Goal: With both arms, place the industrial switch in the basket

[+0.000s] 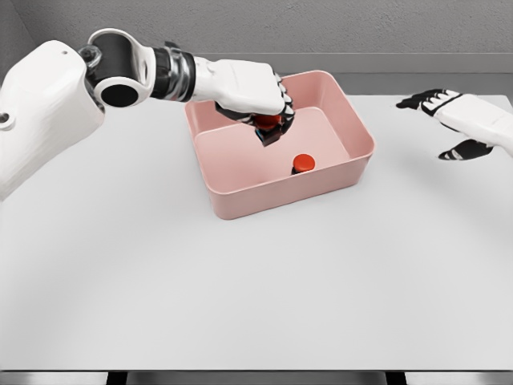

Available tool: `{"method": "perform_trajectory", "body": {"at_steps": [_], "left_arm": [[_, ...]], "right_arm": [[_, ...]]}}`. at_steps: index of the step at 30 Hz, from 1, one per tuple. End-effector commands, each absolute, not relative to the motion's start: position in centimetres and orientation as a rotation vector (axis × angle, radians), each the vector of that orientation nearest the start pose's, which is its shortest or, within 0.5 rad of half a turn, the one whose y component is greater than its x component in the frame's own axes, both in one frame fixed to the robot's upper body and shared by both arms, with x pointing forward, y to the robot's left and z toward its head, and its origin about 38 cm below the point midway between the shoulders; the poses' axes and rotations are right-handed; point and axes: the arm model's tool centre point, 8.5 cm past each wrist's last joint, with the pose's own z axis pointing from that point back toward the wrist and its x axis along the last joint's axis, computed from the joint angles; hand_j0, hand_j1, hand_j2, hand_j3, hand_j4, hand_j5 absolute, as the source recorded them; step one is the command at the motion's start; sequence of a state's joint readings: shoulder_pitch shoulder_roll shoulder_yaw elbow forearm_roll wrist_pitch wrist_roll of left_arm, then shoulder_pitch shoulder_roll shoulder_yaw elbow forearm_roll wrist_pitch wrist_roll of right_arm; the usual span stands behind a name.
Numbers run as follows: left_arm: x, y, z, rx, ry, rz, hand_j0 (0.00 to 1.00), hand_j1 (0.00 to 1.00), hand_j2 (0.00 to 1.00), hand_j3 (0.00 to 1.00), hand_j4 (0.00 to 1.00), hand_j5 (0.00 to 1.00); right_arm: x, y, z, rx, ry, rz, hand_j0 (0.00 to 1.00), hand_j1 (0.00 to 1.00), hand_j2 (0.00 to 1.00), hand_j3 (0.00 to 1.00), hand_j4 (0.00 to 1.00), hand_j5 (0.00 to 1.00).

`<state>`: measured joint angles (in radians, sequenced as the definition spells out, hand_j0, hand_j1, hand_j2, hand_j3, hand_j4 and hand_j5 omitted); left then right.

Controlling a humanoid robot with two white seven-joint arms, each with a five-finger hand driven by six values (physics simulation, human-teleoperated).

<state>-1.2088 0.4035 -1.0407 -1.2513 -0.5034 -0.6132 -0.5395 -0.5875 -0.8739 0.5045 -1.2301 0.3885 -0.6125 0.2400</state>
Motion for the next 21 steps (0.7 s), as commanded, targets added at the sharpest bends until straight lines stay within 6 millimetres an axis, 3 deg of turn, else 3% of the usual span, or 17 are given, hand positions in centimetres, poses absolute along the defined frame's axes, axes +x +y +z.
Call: {"method": "perform_trajectory", "body": {"at_steps": [1,7,9,11,12,14,16,17,19,21], "left_arm": [[49.3,8.8,30.4,-0.497,1.662,2.758,0.97,0.97,0.97,0.97,0.97,0.97],[50.9,10.5,29.8,-0.535,1.683,2.827,1.00,1.00,1.00,1.00,1.00,1.00],[50.8,9.8,29.5,-0.513,1.686,2.820,1.00,1.00,1.00,1.00,1.00,1.00],[50.8,10.1,30.2,-0.525,1.705,2.806,1.00,1.00,1.00,1.00,1.00,1.00],[50.7,10.0,31.8,-0.541,1.729,2.767,1.00,1.00,1.00,1.00,1.00,1.00],[49.9,13.8,33.9,-0.528,1.829,2.750,1.00,1.00,1.00,1.00,1.00,1.00],[47.4,21.1,37.5,-0.499,2.022,2.721,1.00,1.00,1.00,1.00,1.00,1.00],[47.0,24.6,38.3,-0.569,2.051,2.754,1.00,1.00,1.00,1.00,1.00,1.00],[46.3,30.9,36.6,-0.702,2.078,2.862,1.00,1.00,1.00,1.00,1.00,1.00],[45.7,34.0,33.8,-0.736,2.127,2.921,1.00,1.00,1.00,1.00,1.00,1.00]], "right_arm": [[44.6,-40.1,24.7,-0.689,-1.552,1.723,1.00,1.00,1.00,1.00,1.00,1.00],[43.2,-39.5,24.1,-0.665,-1.570,1.737,1.00,1.00,1.00,1.00,1.00,1.00],[42.9,-39.6,24.4,-0.671,-1.565,1.755,1.00,1.00,1.00,1.00,1.00,1.00],[42.8,-39.5,24.1,-0.663,-1.565,1.756,1.00,1.00,1.00,1.00,1.00,1.00],[42.7,-39.4,24.1,-0.661,-1.567,1.759,1.00,1.00,1.00,1.00,1.00,1.00],[42.5,-39.3,23.8,-0.652,-1.562,1.763,1.00,1.00,1.00,1.00,1.00,1.00],[42.5,-39.1,23.7,-0.647,-1.565,1.765,1.00,1.00,1.00,1.00,1.00,1.00],[42.4,-39.1,23.6,-0.645,-1.565,1.765,1.00,1.00,1.00,1.00,1.00,1.00],[42.4,-39.1,23.6,-0.645,-1.565,1.765,1.00,1.00,1.00,1.00,1.00,1.00],[42.4,-39.1,23.6,-0.644,-1.563,1.766,1.00,1.00,1.00,1.00,1.00,1.00]]}}
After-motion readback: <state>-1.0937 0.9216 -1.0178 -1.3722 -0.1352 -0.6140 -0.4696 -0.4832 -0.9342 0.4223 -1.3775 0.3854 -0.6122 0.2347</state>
